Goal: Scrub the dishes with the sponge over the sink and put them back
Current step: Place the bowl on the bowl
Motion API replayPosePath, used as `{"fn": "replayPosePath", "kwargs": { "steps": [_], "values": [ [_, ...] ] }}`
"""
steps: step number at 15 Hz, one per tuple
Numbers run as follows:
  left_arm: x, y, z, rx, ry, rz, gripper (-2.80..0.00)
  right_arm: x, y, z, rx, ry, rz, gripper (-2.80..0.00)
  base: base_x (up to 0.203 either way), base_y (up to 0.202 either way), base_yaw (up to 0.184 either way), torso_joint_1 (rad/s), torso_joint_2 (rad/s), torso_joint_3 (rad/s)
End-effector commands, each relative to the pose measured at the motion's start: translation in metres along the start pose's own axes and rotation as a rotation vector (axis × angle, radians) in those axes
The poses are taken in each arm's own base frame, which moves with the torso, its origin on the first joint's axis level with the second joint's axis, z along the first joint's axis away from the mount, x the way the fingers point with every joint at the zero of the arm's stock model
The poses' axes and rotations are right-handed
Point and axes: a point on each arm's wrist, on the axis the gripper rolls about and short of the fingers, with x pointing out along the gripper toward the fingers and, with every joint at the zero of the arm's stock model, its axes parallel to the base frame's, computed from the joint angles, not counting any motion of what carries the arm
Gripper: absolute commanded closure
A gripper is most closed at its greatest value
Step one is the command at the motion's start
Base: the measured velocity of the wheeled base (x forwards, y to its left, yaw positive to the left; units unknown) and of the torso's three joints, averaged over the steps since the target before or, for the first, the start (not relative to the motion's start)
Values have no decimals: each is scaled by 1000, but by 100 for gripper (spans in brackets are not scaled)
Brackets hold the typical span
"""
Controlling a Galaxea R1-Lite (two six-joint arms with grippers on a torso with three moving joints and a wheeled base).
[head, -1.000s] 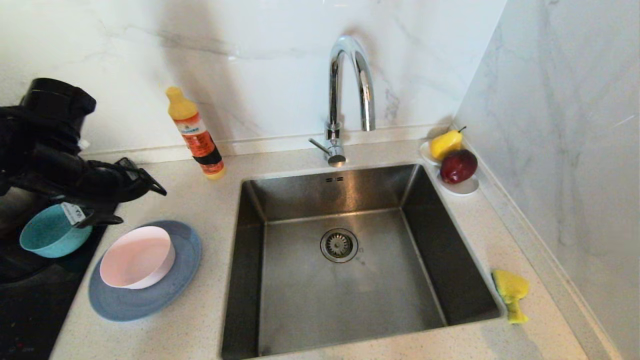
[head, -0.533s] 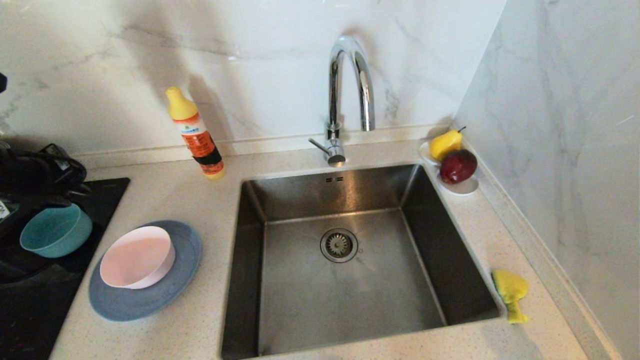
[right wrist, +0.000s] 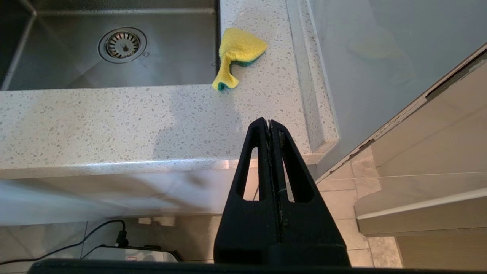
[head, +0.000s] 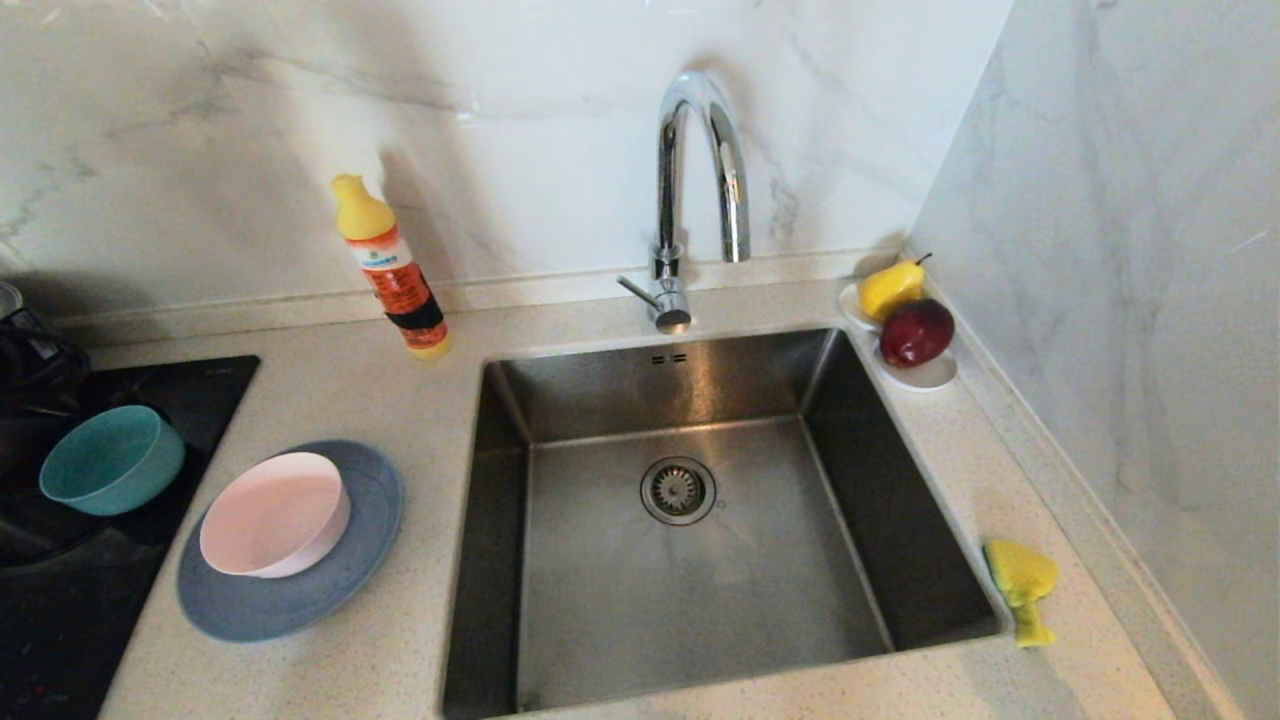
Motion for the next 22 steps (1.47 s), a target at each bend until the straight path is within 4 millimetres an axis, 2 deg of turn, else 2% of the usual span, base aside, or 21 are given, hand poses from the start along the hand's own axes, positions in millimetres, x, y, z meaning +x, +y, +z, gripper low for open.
{"fn": "replayPosePath", "kwargs": {
  "steps": [1,2,5,7,14,22],
  "values": [
    [24,8,4,-16,37,39,0,0,0,0,-1,2,0,0,0,0,0,0,0,0],
    [28,8,5,-13,43,43,-280,0,0,0,0,2,0,0,0,0,0,0,0,0],
    [41,8,8,-14,65,24,-280,0,0,0,-1,2,0,0,0,0,0,0,0,0],
    [62,9,13,-22,94,19,-280,0,0,0,-1,2,0,0,0,0,0,0,0,0],
    [114,7,25,-27,127,25,-280,0,0,0,-1,2,0,0,0,0,0,0,0,0],
    [145,3,25,-29,175,-27,-280,0,0,0,-1,2,0,0,0,0,0,0,0,0]
  ]
}}
